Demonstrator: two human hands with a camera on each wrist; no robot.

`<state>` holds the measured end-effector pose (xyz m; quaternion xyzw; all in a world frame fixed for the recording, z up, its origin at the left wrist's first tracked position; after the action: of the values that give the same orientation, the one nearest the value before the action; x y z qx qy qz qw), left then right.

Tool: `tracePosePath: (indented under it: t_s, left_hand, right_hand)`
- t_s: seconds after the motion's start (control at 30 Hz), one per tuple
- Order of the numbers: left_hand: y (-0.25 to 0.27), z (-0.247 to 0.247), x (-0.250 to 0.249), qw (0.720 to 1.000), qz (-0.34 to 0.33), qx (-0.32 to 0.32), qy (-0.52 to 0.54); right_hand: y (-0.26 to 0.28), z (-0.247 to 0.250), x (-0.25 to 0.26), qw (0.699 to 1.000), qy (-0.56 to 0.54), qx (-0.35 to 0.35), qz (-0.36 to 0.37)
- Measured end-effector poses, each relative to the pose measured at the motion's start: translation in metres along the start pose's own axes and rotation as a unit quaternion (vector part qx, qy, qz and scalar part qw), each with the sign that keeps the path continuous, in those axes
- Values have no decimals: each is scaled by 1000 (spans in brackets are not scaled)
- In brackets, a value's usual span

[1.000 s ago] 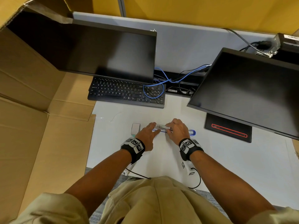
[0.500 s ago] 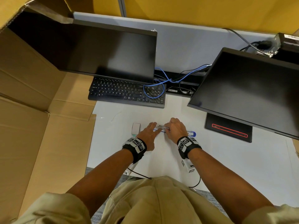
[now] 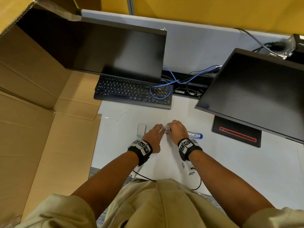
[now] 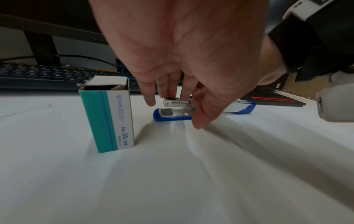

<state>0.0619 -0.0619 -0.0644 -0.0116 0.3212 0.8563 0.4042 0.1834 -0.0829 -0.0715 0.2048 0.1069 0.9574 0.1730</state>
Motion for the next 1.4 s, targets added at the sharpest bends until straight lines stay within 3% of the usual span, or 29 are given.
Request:
tracePosePath:
  t_s: [0.3, 0.97, 1.2, 1.4]
  left_hand:
    - [1, 0, 0, 1000, -1, -7, 0]
    - [3, 4, 1, 1000, -1, -8, -5]
    - [4, 2, 2, 998, -1, -5, -57]
    - [2, -4, 2, 999, 9, 12, -50]
  right_hand:
    - [17, 3, -29, 999, 6, -40, 19]
    - [25, -5, -14, 998, 32, 1, 48]
    - [38, 14, -68, 996, 61, -63, -29]
    - [45, 15, -91, 993, 67, -63, -76]
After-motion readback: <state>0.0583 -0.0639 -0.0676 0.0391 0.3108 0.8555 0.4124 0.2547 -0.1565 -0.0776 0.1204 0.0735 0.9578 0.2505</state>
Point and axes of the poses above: each hand's wrist, its own y-axis away from the middle knuckle, its own z-axis out of the back of the hand, x = y × z, the point moved 5 cm from there along -y, towards the middle knuckle, and after that the axes turned 1 degree about y, right-handed, at the moved point
